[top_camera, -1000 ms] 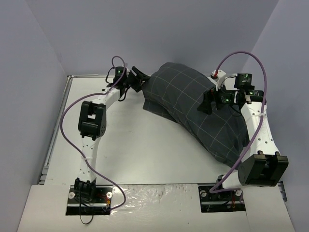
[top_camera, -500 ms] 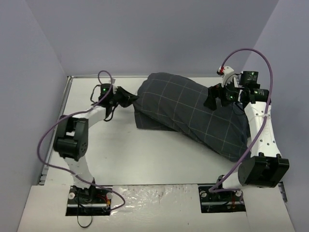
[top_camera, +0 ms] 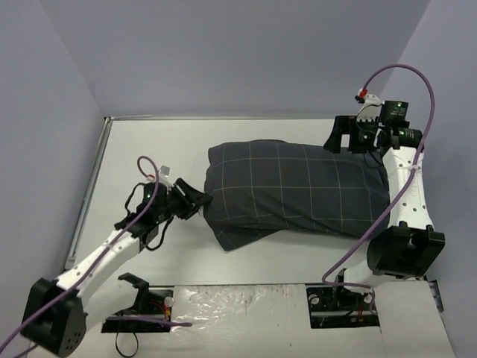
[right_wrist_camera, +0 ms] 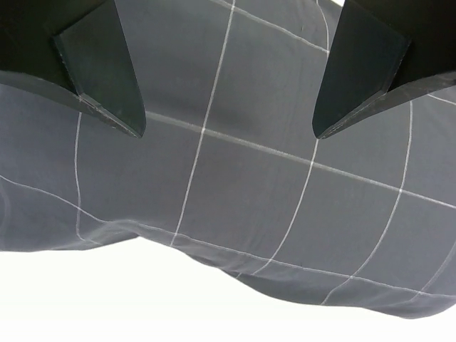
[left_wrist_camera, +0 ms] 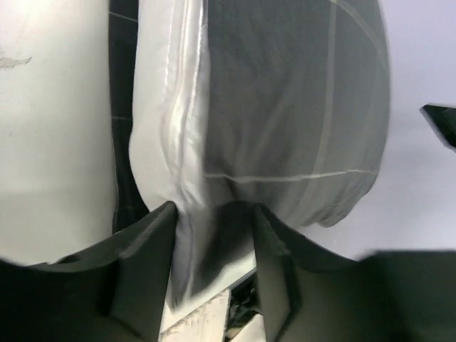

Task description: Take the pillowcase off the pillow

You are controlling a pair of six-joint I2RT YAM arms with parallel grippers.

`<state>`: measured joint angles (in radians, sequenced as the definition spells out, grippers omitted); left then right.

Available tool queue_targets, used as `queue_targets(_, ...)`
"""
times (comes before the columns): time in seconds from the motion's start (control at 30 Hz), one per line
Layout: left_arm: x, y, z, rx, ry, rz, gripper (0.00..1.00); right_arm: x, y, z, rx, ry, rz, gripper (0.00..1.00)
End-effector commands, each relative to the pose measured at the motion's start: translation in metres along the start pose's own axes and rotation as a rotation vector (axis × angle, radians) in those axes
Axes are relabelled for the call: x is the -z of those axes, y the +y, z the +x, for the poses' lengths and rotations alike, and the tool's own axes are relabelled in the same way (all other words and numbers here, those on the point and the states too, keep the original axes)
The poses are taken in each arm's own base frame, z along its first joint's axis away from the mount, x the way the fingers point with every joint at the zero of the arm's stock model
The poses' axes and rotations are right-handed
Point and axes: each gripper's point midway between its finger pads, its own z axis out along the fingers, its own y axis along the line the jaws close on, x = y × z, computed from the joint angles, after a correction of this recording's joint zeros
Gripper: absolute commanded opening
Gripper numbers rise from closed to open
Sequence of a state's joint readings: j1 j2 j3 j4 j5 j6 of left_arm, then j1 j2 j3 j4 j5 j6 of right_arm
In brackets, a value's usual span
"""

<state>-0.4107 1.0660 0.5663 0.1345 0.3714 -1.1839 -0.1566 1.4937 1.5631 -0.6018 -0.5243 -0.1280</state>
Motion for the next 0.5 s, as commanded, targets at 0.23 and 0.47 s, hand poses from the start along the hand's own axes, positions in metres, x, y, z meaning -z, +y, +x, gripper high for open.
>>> queue_targets(0.23, 0.071, -0.002, -0.032, -0.143, -0.215, -0.123, 0.99, 0.0, 0.015, 0.009, -0.01, -0.024, -0.304, 1.0)
queue_targets(0.47, 0.035, 0.031, -0.077, -0.015, -0.19, -0.172, 0.99, -0.002, 0.011, 0.018, 0.042, -0.017, -0.288, 1.0)
